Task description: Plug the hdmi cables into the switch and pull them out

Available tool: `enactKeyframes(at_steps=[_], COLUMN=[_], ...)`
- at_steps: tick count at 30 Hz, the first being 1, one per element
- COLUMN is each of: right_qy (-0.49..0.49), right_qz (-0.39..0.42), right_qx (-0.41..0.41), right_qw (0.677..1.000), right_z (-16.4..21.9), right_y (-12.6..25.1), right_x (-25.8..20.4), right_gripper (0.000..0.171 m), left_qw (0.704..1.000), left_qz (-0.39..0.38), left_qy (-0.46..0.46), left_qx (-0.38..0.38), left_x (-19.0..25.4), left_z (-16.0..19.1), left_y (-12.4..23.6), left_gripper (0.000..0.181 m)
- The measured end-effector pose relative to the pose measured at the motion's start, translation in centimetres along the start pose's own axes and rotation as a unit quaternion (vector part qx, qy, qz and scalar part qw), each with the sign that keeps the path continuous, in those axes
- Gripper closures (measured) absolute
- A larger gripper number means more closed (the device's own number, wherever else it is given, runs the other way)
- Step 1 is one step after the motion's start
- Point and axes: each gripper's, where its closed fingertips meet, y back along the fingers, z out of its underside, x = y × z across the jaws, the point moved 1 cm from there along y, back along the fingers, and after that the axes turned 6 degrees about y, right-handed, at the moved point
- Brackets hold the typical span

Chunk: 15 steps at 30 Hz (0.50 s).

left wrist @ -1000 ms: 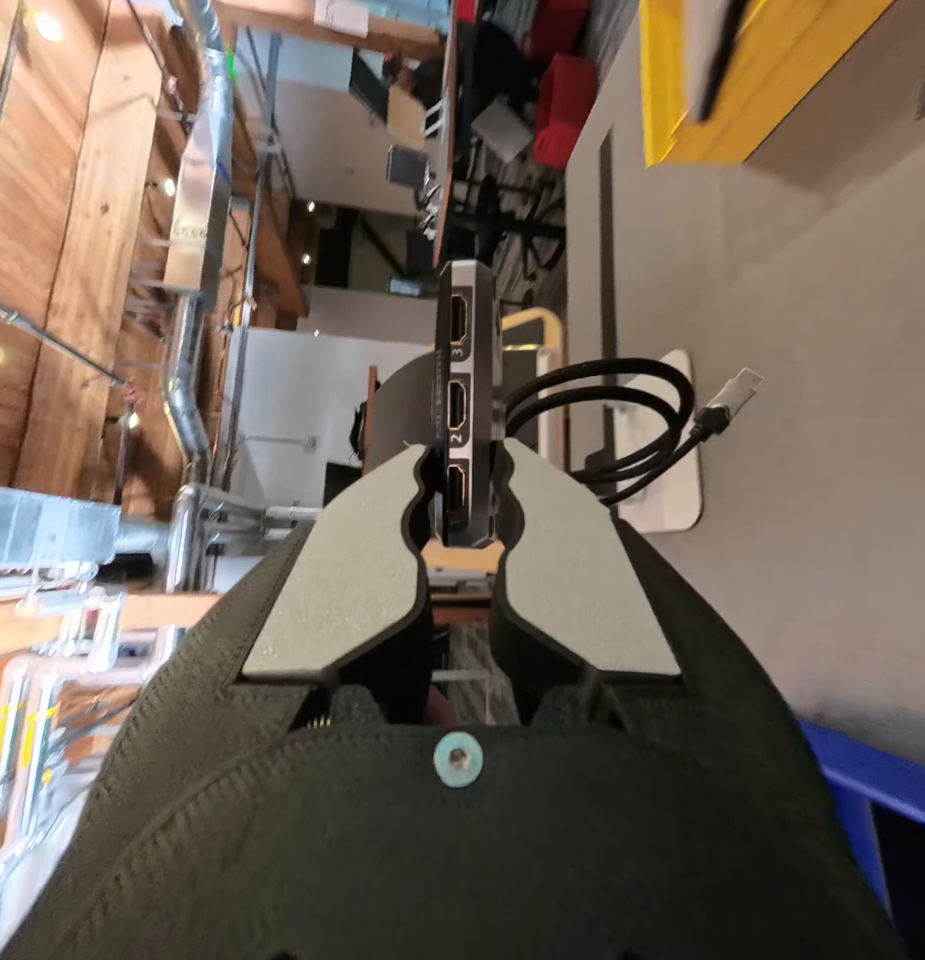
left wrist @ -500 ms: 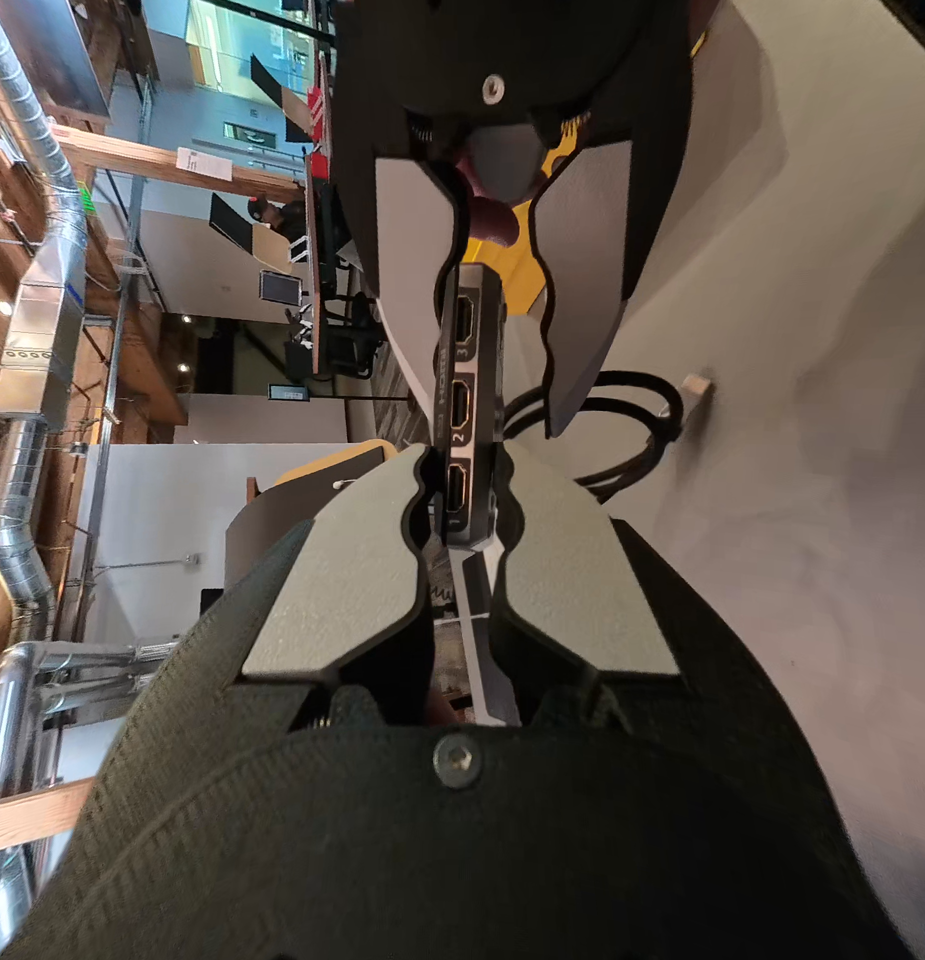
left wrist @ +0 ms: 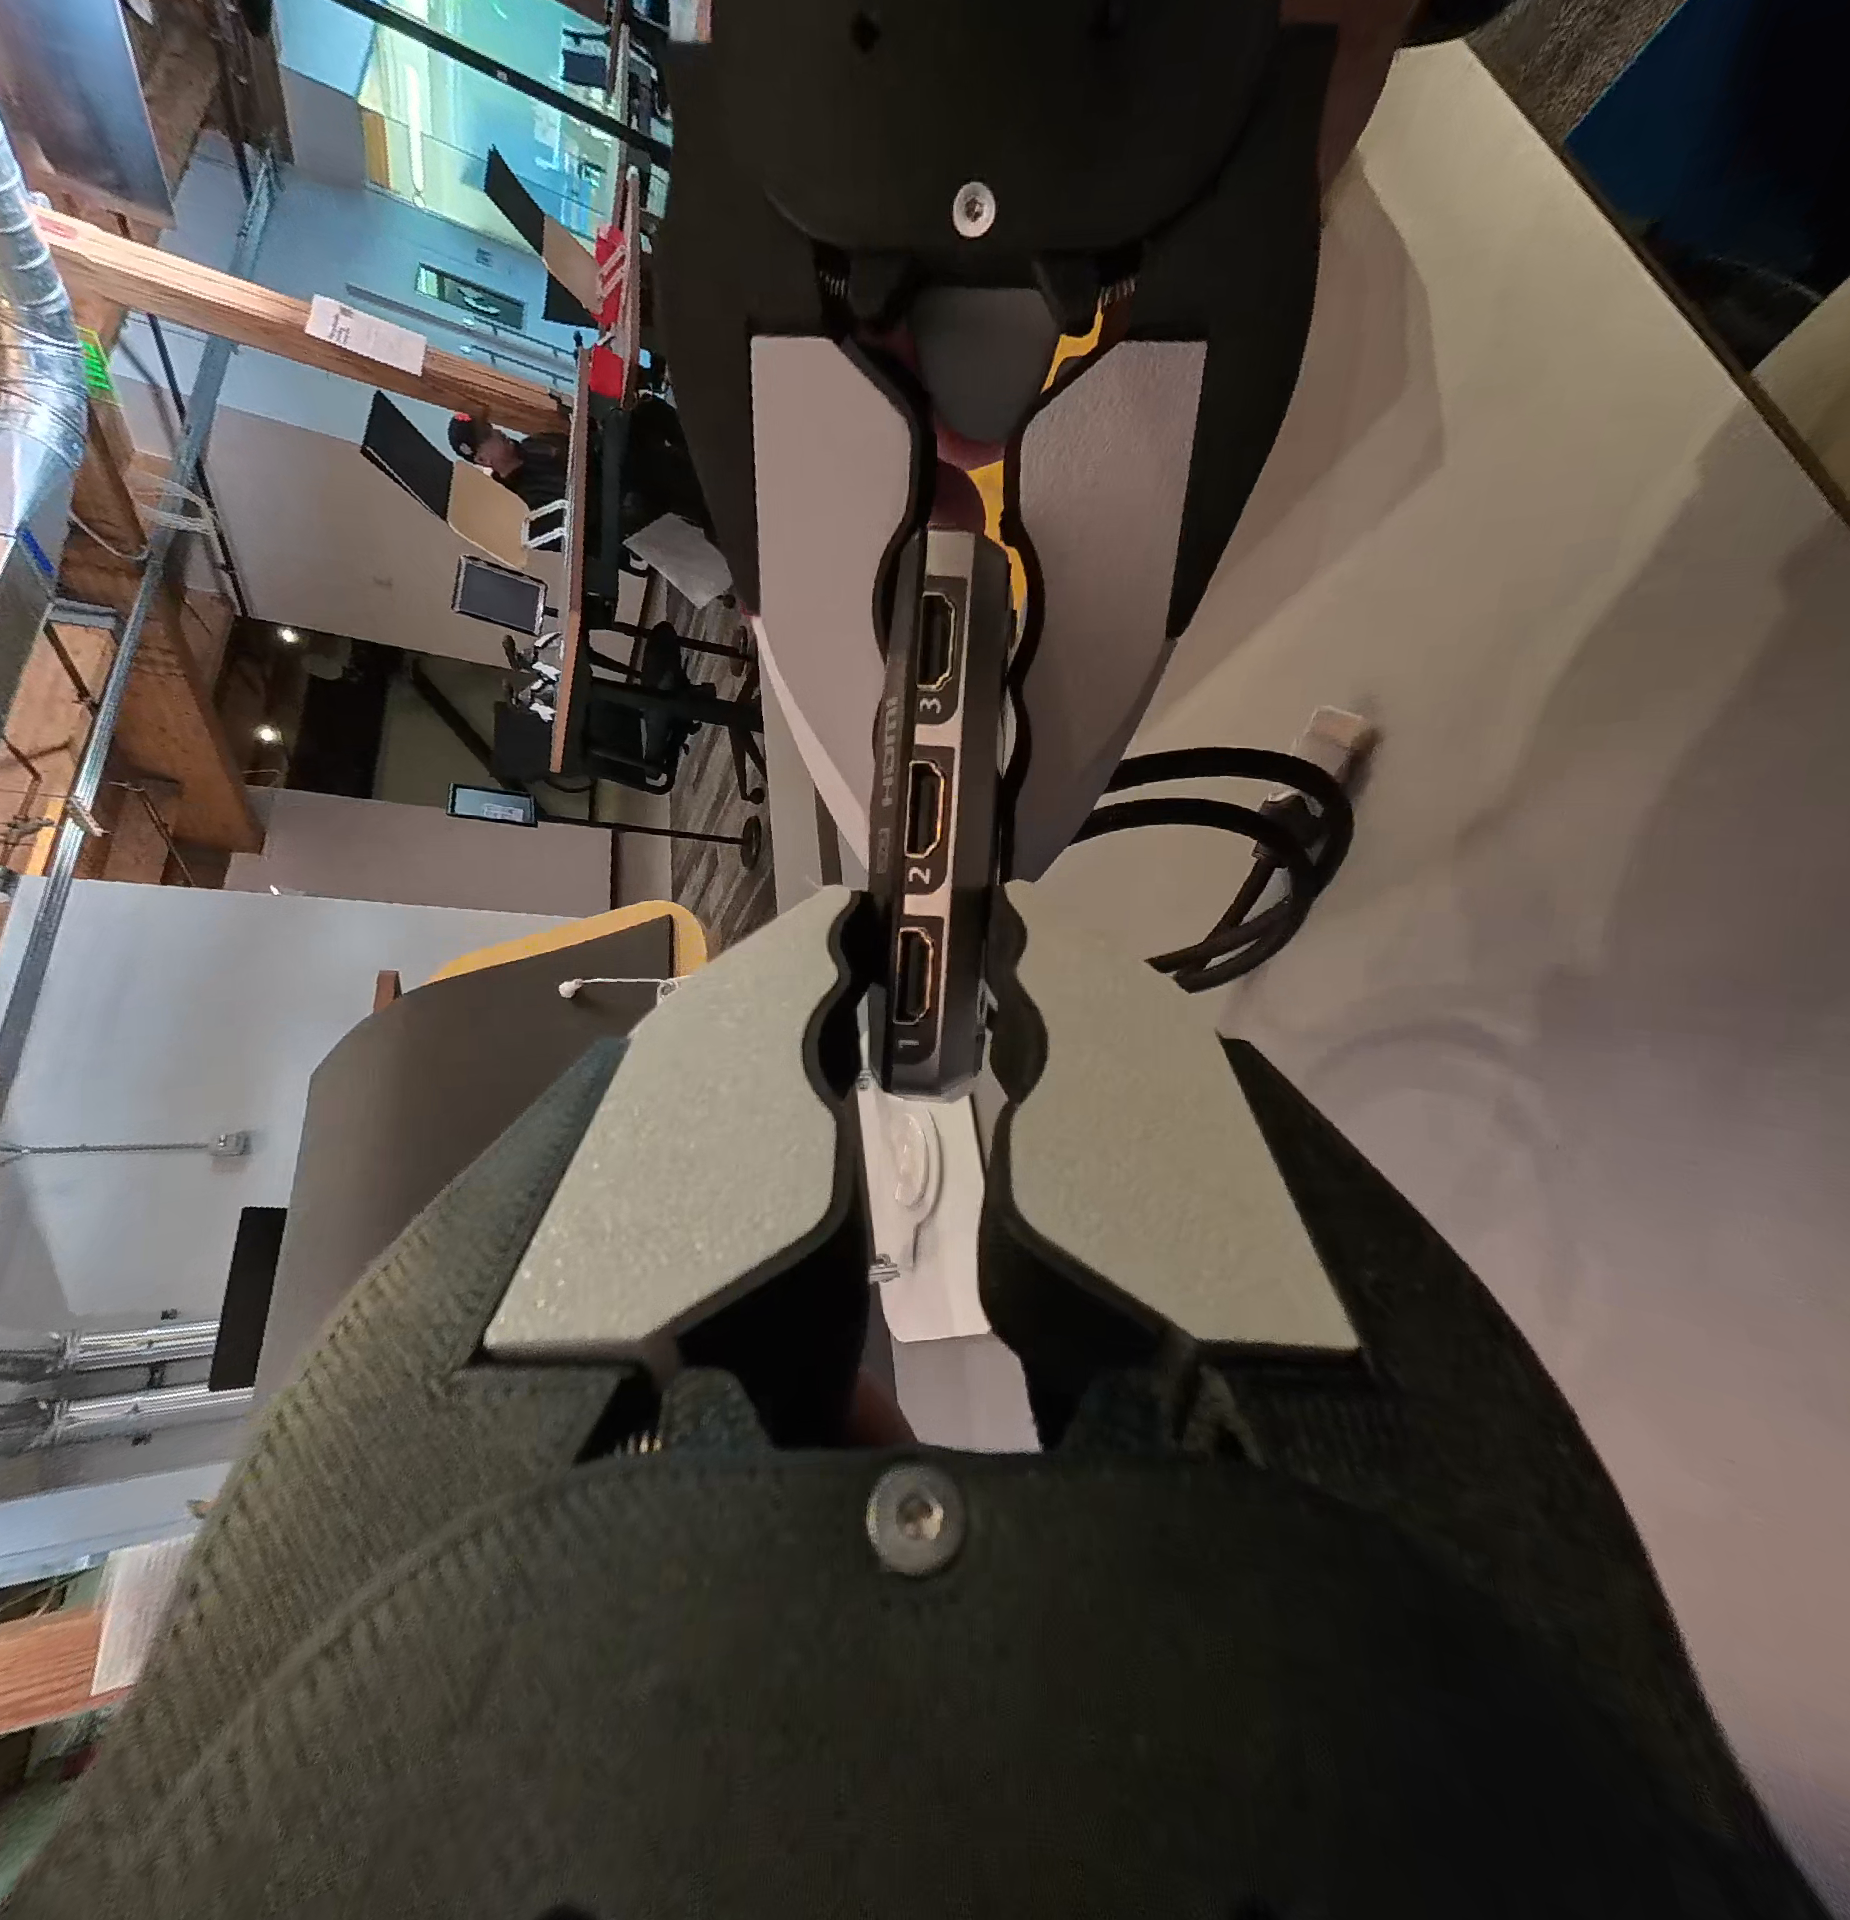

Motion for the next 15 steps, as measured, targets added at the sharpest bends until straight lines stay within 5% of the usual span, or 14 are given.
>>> enactKeyframes(at_steps=[15], right_qy=[-0.02], right_qz=[-0.041], right_qx=[0.009], right_qw=[0.999], right_z=[-0.7], right_y=[-0.4], right_x=[-0.9], right_gripper=[0.148], left_qw=[0.999], left_qz=[0.027], left_qy=[0.018], left_qx=[0.015], left_x=[0.6], left_z=[-0.1], left_y=[1.0], left_gripper=[0.161])
